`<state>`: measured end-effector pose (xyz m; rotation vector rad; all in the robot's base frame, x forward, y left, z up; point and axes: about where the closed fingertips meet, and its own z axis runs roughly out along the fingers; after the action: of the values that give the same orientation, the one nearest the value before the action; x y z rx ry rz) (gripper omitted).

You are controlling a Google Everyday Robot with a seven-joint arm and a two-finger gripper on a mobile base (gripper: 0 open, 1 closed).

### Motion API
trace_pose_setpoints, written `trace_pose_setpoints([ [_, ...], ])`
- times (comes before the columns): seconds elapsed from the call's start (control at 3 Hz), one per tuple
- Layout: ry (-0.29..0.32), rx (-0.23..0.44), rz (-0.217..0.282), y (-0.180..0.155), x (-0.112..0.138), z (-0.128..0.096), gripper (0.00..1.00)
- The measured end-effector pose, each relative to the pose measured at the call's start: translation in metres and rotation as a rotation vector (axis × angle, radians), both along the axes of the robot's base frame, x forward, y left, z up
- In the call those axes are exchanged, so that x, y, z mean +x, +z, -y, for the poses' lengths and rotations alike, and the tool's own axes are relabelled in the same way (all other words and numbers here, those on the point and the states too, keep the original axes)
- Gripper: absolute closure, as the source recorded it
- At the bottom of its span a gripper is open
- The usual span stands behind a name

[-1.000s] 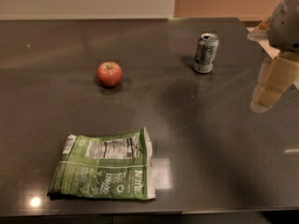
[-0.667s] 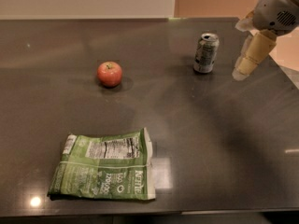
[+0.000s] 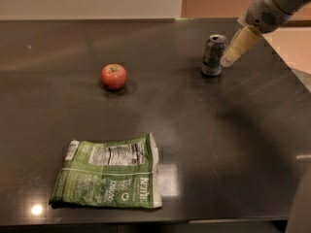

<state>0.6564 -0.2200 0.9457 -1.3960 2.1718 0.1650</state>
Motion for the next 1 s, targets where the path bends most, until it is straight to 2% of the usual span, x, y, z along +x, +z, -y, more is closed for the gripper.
trace_pose_setpoints([
  [0.33, -0.07, 0.024, 0.011, -0.011, 0.029, -0.001, 0.0],
  [0.67, -0.105, 0.042, -0.003, -0.023, 0.045, -0.005, 0.0],
  [1.0, -0.124, 0.056, -0.025, -0.04, 0.044, 0.031, 0.0],
])
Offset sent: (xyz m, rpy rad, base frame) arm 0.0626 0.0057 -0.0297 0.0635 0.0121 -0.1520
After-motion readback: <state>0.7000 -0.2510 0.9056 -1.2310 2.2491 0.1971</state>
